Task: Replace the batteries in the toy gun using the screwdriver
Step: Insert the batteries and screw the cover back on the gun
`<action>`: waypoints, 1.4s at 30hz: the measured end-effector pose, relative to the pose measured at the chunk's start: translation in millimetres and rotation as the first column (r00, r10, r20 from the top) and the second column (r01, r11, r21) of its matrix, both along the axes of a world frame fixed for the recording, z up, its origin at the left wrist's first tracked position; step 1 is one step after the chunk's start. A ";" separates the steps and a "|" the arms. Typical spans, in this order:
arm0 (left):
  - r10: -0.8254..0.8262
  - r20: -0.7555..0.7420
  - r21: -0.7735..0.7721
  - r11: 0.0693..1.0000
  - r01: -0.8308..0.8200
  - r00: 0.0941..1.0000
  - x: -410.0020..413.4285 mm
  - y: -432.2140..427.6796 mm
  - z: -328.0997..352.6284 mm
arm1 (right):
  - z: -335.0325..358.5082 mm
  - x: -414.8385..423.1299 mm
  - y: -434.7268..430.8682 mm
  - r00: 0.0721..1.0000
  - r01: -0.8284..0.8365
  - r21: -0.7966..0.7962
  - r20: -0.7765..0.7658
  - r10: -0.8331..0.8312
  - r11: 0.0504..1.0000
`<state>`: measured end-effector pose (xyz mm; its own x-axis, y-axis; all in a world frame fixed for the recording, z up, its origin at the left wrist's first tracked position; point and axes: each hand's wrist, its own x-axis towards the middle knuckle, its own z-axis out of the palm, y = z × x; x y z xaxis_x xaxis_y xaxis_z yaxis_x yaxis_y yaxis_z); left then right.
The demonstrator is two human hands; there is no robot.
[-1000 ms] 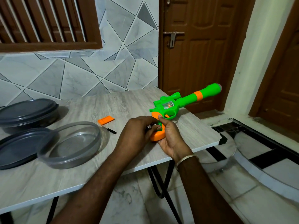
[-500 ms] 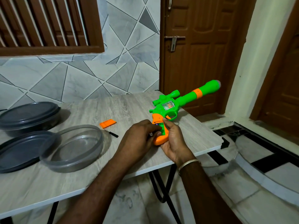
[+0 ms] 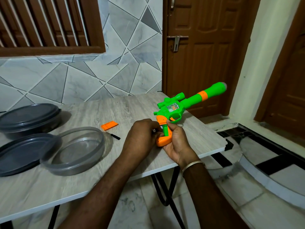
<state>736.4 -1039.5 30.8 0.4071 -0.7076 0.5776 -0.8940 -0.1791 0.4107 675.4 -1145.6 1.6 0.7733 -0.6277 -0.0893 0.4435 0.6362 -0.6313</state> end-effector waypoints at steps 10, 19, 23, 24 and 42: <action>-0.036 0.015 0.285 0.958 0.030 0.999 4.5 -1.8 19.3 | -1.8 -2.2 3.8 1.000 0.025 -0.121 0.000 -0.025 0.992; -0.126 -0.533 -0.077 0.992 0.101 0.837 9.4 5.3 10.8 | -0.2 -3.7 6.9 0.992 -0.015 -0.176 -0.124 -0.007 0.984; -0.161 -0.935 -0.187 0.981 -0.054 0.315 7.6 17.1 6.7 | 0.4 -4.5 5.4 0.981 -0.039 -0.219 -0.192 -0.003 0.975; -0.209 -0.959 -0.218 0.975 -0.028 0.191 6.8 19.9 8.7 | 0.3 -5.1 4.6 0.982 -0.038 -0.225 -0.189 -0.006 0.974; -0.301 -0.619 -0.370 0.927 0.069 0.726 4.7 16.8 -3.9 | -3.3 -3.1 4.3 0.980 0.017 -0.222 -0.190 -0.061 0.975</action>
